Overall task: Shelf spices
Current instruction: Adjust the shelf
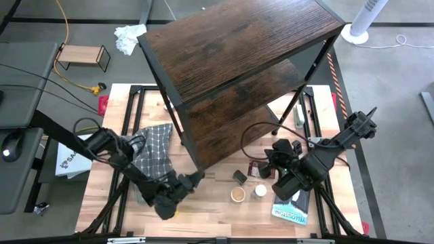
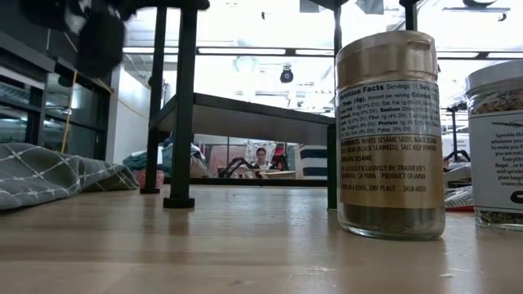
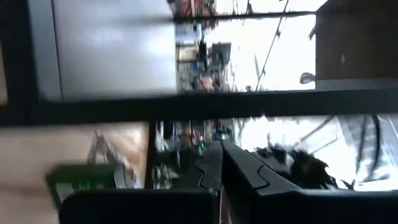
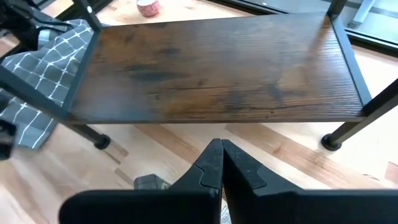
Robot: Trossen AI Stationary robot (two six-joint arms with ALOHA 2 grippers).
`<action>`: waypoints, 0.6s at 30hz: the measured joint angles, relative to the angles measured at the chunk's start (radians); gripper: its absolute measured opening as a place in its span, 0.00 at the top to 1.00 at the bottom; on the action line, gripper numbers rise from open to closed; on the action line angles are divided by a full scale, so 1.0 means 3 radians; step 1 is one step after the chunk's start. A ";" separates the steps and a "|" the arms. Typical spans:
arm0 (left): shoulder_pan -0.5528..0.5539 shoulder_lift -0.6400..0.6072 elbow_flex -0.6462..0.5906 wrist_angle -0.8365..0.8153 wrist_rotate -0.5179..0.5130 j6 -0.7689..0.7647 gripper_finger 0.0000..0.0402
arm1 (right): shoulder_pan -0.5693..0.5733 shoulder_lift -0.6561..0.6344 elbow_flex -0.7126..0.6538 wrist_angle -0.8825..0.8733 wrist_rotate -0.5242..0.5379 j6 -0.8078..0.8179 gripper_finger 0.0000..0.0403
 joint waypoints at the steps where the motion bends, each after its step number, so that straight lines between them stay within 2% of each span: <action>1: 0.0023 -0.0019 -0.0036 -0.0014 -0.0013 0.0000 1.00 | 0.0008 0.0000 0.0000 0.0007 -0.0001 0.0000 1.00; 9: 0.0132 -0.0290 -0.0397 -0.0003 -0.0046 -0.0016 1.00 | 0.0017 0.0000 0.0000 0.0103 0.0009 0.0001 1.00; 18: 0.0361 -0.1119 -0.1137 -0.0023 -0.0077 0.0186 1.00 | 0.0104 0.0000 0.0000 0.0117 -0.0019 0.0001 1.00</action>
